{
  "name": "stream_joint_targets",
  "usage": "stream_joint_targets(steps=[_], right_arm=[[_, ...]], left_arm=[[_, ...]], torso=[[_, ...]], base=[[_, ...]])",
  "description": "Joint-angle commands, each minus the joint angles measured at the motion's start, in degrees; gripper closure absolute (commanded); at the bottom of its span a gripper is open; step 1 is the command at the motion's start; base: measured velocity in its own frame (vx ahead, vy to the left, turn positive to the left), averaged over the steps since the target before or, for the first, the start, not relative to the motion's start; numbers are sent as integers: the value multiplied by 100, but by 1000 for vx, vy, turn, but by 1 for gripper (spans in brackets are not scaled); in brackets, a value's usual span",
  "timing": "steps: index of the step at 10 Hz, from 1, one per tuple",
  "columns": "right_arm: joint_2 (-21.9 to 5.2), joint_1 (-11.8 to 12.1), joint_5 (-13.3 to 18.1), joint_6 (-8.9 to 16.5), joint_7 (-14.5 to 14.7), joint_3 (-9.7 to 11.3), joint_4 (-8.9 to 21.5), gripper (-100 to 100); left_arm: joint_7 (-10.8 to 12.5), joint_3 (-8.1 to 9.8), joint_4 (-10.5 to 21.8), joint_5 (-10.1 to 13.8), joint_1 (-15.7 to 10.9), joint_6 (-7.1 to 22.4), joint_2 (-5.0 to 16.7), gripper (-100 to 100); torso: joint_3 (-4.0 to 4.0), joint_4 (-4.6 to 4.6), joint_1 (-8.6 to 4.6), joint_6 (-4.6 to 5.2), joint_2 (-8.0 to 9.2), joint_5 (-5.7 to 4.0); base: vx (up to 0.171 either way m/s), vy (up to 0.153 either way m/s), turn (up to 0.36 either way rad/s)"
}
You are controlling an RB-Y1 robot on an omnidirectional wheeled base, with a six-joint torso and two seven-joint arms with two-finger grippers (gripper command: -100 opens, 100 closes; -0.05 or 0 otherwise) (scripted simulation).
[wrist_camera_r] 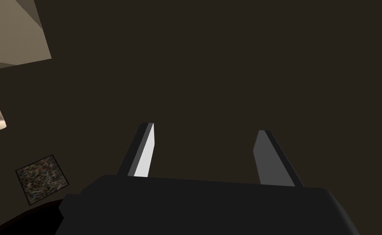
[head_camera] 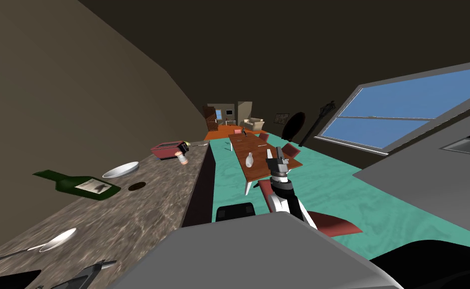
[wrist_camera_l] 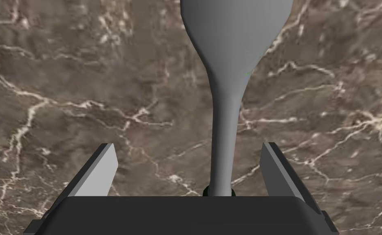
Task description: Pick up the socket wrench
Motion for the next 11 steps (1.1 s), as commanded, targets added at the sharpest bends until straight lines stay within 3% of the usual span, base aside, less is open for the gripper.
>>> stream_joint_targets(steps=[1, 4, 5, 11], right_arm=[[0, 0, 0, 0, 0, 0, 0, 0], [0, 0, 0, 0, 0, 0, 0, 0], [0, 0, 0, 0, 0, 0, 0, 0], [0, 0, 0, 0, 0, 0, 0, 0]], left_arm=[[0, 0, 0, 0, 0, 0, 0, -100], [0, 0, 0, 0, 0, 0, 0, -100], [31, -280, 68, -71, -131, -155, 59, -100], [124, -1119, 273, -281, -525, -620, 237, -100]], torso=[[0, 0, 0, 0, 0, 0], [-1, 0, 2, 0, -2, 1], [-1, 0, 0, 1, -1, 0], [-7, -3, 1, 1, -12, 1]], base=[[0, 0, 0], [2, 2, 7], [16, -1, 8], [34, 2, 12]])
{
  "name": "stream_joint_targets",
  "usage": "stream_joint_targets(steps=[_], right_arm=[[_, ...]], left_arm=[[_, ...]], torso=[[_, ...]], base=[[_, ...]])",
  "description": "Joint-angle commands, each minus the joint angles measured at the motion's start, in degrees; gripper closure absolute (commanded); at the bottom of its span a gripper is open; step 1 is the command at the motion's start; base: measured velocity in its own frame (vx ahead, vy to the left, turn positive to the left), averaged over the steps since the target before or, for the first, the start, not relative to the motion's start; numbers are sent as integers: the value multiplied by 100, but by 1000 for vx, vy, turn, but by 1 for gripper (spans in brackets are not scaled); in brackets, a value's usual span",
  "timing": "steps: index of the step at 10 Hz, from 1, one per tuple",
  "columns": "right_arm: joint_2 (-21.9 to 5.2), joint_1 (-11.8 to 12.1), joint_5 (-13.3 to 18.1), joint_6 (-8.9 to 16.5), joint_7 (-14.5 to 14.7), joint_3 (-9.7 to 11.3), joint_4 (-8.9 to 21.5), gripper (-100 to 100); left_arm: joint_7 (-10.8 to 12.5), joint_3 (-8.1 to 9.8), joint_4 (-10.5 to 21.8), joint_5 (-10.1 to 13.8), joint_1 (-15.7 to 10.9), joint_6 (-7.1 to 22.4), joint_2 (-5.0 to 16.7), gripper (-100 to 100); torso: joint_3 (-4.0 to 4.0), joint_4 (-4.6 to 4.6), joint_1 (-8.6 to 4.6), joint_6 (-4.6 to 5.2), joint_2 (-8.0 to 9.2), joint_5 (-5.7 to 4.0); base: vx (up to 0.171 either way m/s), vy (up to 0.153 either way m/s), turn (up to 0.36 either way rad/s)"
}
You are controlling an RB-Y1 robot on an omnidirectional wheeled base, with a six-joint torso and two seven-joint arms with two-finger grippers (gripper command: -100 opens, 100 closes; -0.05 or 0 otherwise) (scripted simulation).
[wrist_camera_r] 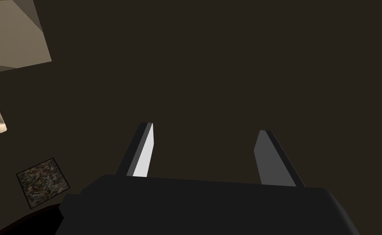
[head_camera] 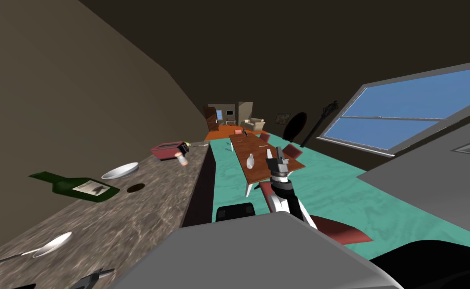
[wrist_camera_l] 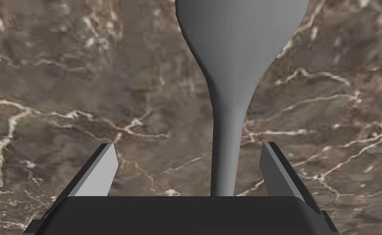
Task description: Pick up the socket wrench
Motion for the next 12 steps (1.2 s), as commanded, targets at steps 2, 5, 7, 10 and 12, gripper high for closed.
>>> stream_joint_targets(steps=[2, 5, 7, 10, 12], right_arm=[[0, 0, 0, 0, 0, 0, 0, 0], [0, 0, 0, 0, 0, 0, 0, 0], [0, 0, 0, 0, 0, 0, 0, 0], [0, 0, 0, 0, 0, 0, 0, 0], [0, -1, 0, 0, 0, 0, 0, 0]], left_arm=[[38, -378, 94, -88, -173, -219, 78, -100], [19, -279, 66, -65, -112, -156, 45, 100], [16, -272, 65, -66, -120, -161, 47, 100], [7, -98, 26, -18, -42, -64, 19, 100], [-24, 182, -42, 52, 90, 91, -40, 100]], torso=[[0, 0, 0, 0, -1, 0], [4, 4, -1, 6, 5, 0], [2, 1, -1, -1, 5, -1], [5, 2, -2, 0, 8, -1], [11, 5, -2, 2, 19, -3]], base=[[32, 0, 10], [5, -1, 1], [2, 0, -10], [-8, -1, -4], [-37, 3, -15]])
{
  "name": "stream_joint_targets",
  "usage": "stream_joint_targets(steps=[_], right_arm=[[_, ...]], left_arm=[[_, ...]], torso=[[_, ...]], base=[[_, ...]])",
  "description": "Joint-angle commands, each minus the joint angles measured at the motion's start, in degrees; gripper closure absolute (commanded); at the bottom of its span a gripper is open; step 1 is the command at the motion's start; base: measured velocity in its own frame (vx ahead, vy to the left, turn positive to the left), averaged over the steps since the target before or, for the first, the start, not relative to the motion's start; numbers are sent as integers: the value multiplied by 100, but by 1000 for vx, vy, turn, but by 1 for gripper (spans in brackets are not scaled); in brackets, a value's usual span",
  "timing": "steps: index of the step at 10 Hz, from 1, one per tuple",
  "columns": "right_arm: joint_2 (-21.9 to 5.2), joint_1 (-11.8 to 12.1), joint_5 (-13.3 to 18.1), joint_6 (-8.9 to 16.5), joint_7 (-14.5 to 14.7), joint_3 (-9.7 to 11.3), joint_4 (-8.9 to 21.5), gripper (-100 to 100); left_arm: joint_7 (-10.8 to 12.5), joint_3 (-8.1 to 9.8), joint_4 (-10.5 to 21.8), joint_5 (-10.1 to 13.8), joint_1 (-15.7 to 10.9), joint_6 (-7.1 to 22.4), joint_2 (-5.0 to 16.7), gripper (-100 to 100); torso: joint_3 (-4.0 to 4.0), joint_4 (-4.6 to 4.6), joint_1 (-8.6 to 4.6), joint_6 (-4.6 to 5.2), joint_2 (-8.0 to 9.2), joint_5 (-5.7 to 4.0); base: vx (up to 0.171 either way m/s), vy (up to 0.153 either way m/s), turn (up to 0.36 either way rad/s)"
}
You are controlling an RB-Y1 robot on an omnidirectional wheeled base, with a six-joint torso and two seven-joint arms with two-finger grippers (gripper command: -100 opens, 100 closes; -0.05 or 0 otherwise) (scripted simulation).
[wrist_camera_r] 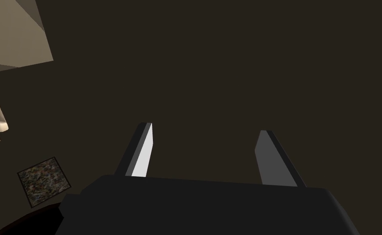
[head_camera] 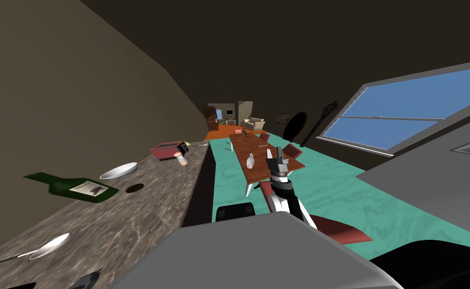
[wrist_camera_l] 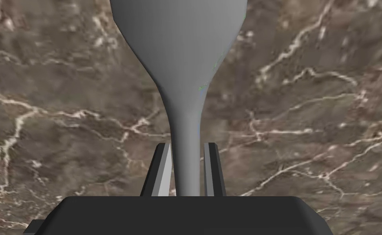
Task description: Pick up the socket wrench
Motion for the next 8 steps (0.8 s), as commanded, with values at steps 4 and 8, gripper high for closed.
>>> stream_joint_targets(steps=[4, 8], right_arm=[[0, 0, 0, 0, 0, 0, 0, 0], [0, 0, 0, 0, 0, 0, 0, 0]], left_arm=[[-64, 644, -163, 146, 303, 367, -139, 100], [-79, 873, -227, 191, 406, 500, -194, 0]], torso=[[0, 0, -4, 0, -1, -2], [-3, -1, -5, 0, -5, -3]], base=[[-32, -2, -9], [-18, -2, -5]])
